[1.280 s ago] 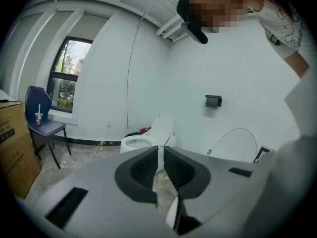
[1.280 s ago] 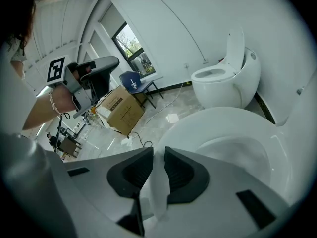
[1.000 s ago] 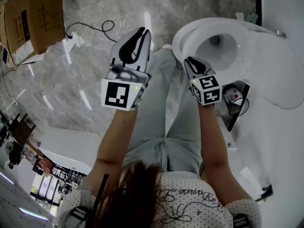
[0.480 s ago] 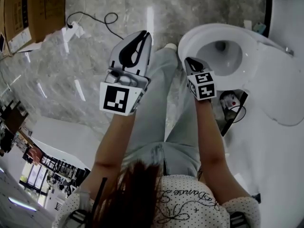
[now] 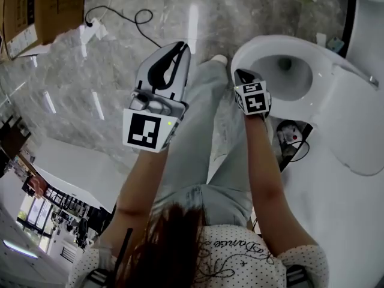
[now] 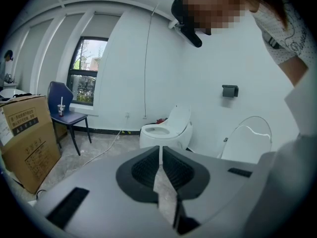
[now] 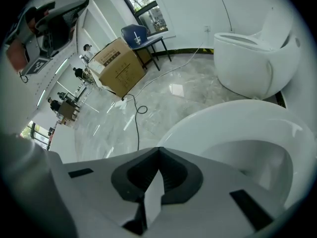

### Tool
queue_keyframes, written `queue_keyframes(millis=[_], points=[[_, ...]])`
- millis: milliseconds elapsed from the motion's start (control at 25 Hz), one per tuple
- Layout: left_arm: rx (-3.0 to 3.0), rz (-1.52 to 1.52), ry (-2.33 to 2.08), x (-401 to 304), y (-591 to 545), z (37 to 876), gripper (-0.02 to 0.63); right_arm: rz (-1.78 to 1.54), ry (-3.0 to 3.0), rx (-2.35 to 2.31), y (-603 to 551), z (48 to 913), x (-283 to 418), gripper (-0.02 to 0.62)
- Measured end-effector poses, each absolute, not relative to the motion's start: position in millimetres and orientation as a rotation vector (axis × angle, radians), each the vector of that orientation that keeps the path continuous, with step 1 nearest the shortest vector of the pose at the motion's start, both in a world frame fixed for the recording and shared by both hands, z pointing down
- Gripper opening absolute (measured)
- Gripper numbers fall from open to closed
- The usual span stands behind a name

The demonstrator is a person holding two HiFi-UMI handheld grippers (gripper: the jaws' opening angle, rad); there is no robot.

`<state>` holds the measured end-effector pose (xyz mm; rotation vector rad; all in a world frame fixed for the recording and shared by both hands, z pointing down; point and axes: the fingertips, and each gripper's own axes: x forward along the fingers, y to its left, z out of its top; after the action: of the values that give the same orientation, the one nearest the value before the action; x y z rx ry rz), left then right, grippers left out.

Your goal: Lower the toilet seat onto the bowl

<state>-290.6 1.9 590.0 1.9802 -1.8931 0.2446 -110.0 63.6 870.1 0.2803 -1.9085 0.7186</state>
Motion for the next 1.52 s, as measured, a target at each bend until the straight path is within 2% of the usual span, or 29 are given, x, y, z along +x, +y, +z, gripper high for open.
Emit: queue_keyframes(millis=[440,720,1000,1520], points=[[1.975,0.255,-1.902,-291,9,588,0.025,0.737,-1.892,0.310,63,876,-101,0.011],[2.010,0.238,-1.896,-287,4,563,0.025,0.859,-1.958,0.424,43,832,-90,0.011],[2.036,0.218,-1.897,-276,-4,527,0.025,1.026,-2.184,0.606,4,743,-90,0.011],[2.189,0.210,-1.831,-272,-27,430,0.023,0.857,-2.636,0.951,-84,515,-91,0.011]])
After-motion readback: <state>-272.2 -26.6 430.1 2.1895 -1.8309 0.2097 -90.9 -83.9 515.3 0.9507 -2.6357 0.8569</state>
